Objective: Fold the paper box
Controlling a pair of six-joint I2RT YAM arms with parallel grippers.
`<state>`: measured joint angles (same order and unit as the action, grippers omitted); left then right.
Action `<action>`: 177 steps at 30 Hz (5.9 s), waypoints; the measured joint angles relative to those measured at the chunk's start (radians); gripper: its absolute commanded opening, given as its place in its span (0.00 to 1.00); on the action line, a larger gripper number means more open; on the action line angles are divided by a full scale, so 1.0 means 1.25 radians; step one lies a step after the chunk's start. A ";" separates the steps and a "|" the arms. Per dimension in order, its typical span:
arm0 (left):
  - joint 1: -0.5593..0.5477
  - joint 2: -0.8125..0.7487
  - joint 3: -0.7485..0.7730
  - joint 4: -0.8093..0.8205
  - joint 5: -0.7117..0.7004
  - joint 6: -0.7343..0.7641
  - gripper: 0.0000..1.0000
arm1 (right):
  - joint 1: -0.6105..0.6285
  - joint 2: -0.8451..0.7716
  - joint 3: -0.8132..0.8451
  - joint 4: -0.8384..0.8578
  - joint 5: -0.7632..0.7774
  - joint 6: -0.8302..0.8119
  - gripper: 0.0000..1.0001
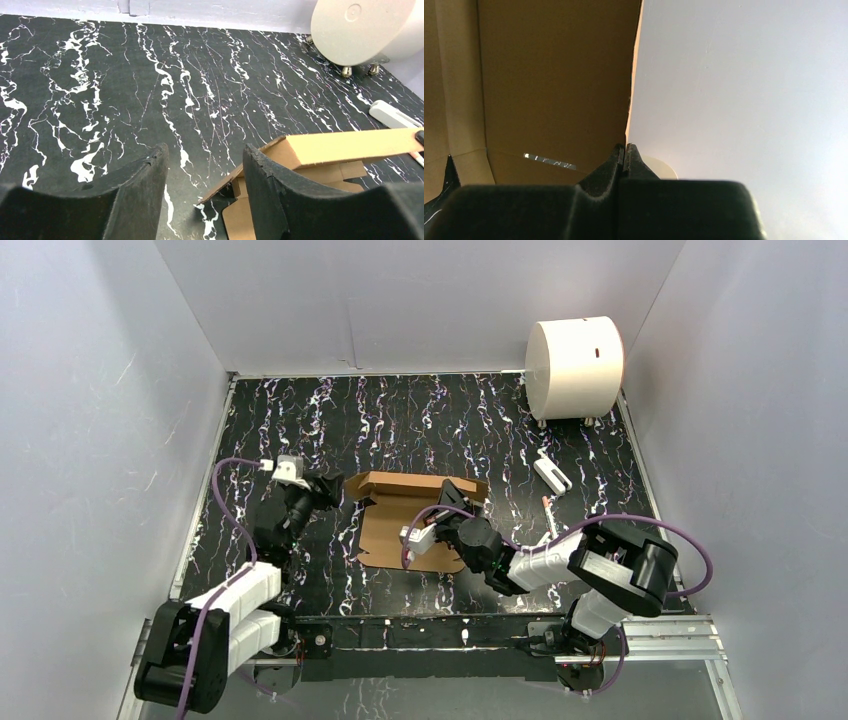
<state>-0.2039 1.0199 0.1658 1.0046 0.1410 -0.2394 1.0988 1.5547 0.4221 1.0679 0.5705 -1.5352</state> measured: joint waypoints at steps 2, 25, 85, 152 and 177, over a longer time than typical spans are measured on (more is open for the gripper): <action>0.011 0.013 0.020 -0.020 -0.001 -0.001 0.53 | -0.001 -0.003 0.003 -0.009 -0.004 0.001 0.00; 0.125 0.324 0.136 -0.008 0.429 -0.027 0.42 | -0.031 -0.012 0.037 -0.060 -0.040 -0.012 0.00; -0.045 0.523 0.137 0.240 0.208 0.051 0.22 | -0.052 -0.007 0.114 -0.231 -0.097 0.018 0.00; -0.278 0.386 0.077 0.177 -0.543 -0.088 0.64 | -0.021 0.004 0.199 -0.341 -0.131 0.199 0.52; -0.268 -0.194 0.161 -0.569 -0.307 -0.387 0.75 | -0.050 -0.276 0.241 -0.626 -0.214 0.630 0.98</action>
<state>-0.5385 0.7773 0.3668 0.2928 -0.2428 -0.7231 1.0359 1.2102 0.7238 0.2852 0.3035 -0.7483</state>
